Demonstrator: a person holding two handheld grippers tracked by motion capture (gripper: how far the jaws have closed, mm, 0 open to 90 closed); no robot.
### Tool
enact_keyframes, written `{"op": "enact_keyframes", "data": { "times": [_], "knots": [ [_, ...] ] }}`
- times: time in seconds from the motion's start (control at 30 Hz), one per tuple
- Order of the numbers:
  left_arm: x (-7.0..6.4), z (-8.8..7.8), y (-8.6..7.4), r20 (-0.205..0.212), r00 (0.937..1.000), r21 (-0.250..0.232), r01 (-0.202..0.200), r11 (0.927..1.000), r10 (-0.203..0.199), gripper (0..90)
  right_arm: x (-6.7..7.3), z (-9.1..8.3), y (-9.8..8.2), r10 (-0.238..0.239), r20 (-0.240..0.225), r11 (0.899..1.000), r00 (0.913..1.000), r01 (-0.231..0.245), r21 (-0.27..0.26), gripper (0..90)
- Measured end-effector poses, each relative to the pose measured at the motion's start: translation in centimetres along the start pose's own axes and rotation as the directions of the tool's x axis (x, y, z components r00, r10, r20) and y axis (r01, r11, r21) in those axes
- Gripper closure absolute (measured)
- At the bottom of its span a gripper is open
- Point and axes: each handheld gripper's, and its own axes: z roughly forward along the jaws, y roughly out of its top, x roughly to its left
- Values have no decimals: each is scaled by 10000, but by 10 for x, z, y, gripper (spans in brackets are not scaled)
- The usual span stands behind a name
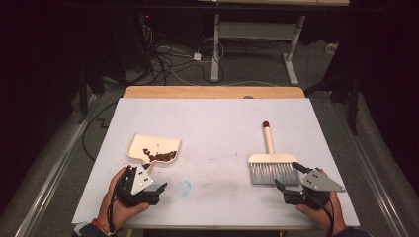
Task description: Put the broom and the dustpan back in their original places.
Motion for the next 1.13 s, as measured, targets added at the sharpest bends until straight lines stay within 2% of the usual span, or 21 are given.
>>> {"op": "enact_keyframes", "data": {
  "times": [0.57, 1.13],
  "knots": [
    [1, 1, 1, 48, 9999, -49, 133, 9999, -133, 189, 1, 0, 1, -153, -7, 9999, 9999, 153, -39, 178],
    [1, 2, 2, -43, 9998, -76, 201, 9998, -202, 189, -1, -1, 3, 21, -21, 9998, 10000, -21, -218, 178]
  ]
}}
